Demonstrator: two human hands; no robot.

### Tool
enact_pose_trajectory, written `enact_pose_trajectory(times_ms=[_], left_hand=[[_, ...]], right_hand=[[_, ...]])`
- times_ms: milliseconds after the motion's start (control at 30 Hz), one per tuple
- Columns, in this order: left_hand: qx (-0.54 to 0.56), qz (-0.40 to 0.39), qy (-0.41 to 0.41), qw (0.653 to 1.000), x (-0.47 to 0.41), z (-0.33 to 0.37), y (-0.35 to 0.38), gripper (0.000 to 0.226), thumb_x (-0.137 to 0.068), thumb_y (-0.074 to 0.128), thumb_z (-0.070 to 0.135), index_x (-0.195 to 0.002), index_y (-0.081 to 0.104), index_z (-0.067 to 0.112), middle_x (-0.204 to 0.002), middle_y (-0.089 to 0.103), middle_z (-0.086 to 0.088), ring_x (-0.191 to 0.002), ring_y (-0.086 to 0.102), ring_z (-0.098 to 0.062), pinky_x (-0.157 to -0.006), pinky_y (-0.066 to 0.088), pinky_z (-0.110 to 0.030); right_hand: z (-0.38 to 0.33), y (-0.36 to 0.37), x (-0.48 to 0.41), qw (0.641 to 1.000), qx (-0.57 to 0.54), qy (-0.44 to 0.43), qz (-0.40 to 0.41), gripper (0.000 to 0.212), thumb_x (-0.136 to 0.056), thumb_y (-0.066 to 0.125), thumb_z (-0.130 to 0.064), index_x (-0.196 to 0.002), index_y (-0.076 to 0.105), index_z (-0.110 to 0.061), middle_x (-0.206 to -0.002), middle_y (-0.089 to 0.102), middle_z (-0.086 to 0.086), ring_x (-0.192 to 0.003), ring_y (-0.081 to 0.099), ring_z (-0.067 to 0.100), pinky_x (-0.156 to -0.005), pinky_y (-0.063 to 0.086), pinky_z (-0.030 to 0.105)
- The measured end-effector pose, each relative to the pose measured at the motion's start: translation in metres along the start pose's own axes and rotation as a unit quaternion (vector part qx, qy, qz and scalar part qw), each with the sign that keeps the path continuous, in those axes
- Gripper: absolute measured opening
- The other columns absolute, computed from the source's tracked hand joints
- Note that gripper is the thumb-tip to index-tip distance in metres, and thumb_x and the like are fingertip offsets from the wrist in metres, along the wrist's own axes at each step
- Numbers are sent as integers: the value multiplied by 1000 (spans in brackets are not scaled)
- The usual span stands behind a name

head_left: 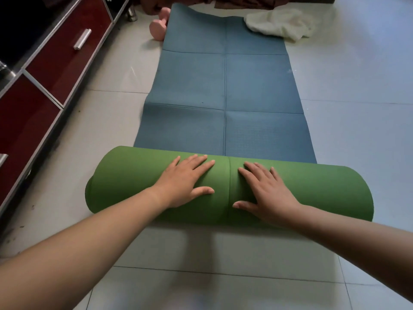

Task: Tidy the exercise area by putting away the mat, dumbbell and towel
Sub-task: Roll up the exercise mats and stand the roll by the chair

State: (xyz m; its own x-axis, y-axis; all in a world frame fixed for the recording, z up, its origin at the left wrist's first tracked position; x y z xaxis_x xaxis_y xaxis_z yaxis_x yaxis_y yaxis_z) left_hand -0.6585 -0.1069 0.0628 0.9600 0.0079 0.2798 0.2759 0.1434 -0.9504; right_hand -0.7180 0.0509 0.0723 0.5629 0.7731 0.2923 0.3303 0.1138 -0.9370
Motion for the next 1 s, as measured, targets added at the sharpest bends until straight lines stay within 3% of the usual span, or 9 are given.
enact_pose_trajectory(times_ms=[167,267,400,500,733,867,1000], left_hand=[[17,33,-24,999,-5,-4,-8,66,-91,34,58,-148,14,32,-157,13,5,-145,10,-16,-116,12,-45],[0,35,-26,999,-2,-10,-14,71,-89,37,61,-148,12,32,-158,9,4,-145,8,-17,-117,13,-45],[-32,8,-36,999,-2,-10,-14,84,-81,43,68,-149,8,31,-158,4,2,-145,5,-19,-117,13,-44],[-50,-33,-38,997,-11,-11,-19,87,-80,46,69,-149,7,33,-158,5,2,-145,9,-19,-116,19,-41],[-86,-136,-31,986,-39,-14,-37,82,-86,47,61,-149,4,32,-158,5,3,-143,14,-19,-112,28,-37],[-80,-97,-18,992,-43,-15,-38,90,-82,48,66,-149,1,30,-159,2,0,-144,10,-20,-116,22,-38],[-102,-68,58,991,-65,-1,-34,97,-76,53,69,-147,-5,38,-158,-5,-4,-145,2,-28,-117,14,-46]], right_hand=[[11,-15,-21,1000,-7,-6,22,87,-81,48,-66,-148,16,-20,-156,14,0,-144,10,19,-116,7,42],[23,-26,-36,998,-36,20,55,83,-81,49,-63,-145,23,-18,-154,21,3,-142,16,20,-116,13,45],[31,-35,-46,994,-61,47,76,80,-82,52,-61,-144,27,-17,-152,24,5,-141,19,22,-115,16,47],[22,-32,-40,995,-48,13,84,73,-83,51,-60,-140,32,-18,-151,26,5,-140,20,23,-115,14,46],[23,-14,-31,998,-16,-39,45,97,-78,52,-67,-149,9,-17,-158,2,4,-145,0,24,-115,-2,48],[35,-26,-52,997,-39,-23,62,97,-75,58,-66,-149,12,-22,-158,7,-1,-145,3,19,-117,0,44],[60,-45,-73,989,-79,55,110,82,-76,57,-65,-141,34,-20,-152,28,0,-140,22,17,-116,12,42]])
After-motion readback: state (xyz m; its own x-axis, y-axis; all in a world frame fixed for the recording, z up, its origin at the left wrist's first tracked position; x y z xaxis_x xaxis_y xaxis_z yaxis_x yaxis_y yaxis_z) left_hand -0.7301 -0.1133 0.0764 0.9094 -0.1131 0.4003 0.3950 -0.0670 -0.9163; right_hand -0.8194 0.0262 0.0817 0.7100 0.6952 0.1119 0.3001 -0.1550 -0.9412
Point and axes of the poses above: each hand's wrist, its own x-axis away from the middle knuckle, its own y-axis out of the palm, z = x × y, the point moved 8 cm from there along -x, towards the middle knuckle
